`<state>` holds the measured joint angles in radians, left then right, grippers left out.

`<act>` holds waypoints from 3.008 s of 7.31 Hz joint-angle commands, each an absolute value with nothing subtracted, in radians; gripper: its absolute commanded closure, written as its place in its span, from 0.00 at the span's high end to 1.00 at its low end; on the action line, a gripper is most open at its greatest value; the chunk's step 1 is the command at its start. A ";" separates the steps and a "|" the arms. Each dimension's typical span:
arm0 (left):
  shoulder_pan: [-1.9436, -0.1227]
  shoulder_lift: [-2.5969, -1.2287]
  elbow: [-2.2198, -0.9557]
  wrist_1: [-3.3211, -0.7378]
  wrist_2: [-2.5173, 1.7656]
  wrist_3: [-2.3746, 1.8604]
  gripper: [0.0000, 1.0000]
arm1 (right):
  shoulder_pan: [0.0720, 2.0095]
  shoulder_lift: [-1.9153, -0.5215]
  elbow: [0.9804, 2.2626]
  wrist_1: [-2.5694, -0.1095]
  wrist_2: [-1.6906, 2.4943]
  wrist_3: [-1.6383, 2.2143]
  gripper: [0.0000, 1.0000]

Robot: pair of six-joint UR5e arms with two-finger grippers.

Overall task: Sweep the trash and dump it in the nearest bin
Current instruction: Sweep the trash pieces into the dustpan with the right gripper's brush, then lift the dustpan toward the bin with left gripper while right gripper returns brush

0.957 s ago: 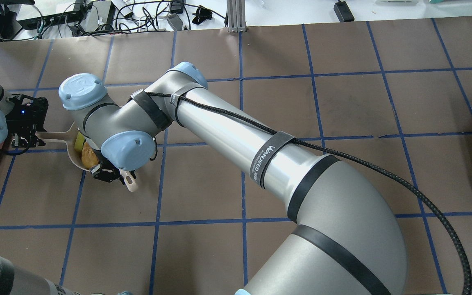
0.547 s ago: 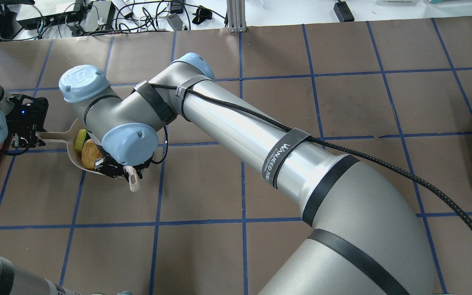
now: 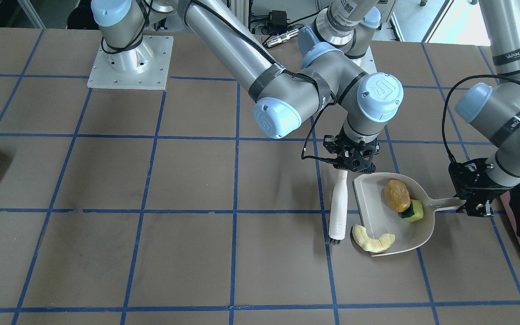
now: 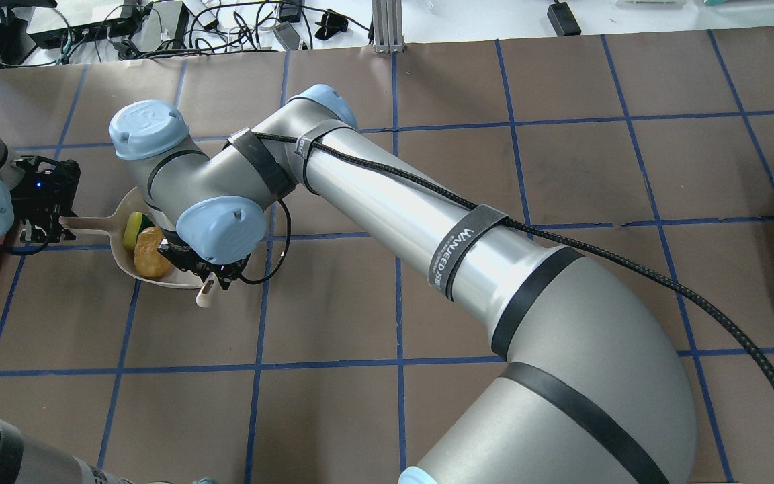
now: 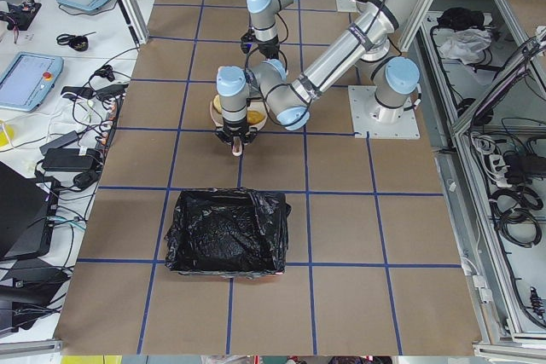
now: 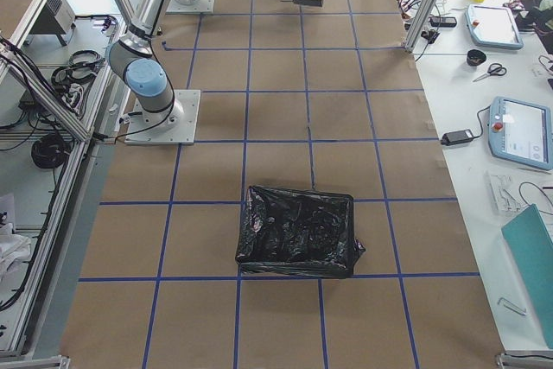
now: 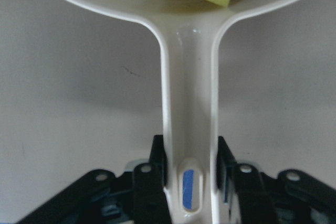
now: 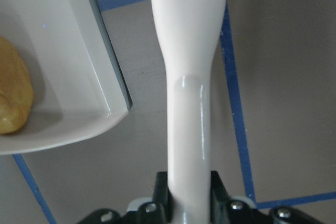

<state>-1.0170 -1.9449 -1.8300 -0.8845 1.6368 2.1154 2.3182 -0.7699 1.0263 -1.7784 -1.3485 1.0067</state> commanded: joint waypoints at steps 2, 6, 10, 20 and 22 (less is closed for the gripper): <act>-1.017 -1.945 -1.830 -0.876 1.638 2.115 0.00 | 2.319 -0.654 0.879 -1.793 -1.312 1.103 0.00; -1.017 -1.944 -1.830 -0.874 1.638 2.112 0.00 | 2.344 -0.655 0.884 -1.731 -1.322 0.514 0.00; -1.012 -1.945 -1.819 -0.874 1.634 2.123 0.00 | 2.330 -0.695 0.899 -1.637 -1.396 0.369 0.00; -0.772 -1.921 -1.625 -1.236 1.476 2.181 0.00 | 2.165 -1.334 1.939 -2.080 -1.575 0.557 0.00; -0.729 -1.913 -1.563 -1.239 1.474 2.224 0.00 | 2.155 -1.399 2.061 -2.175 -1.568 0.575 0.00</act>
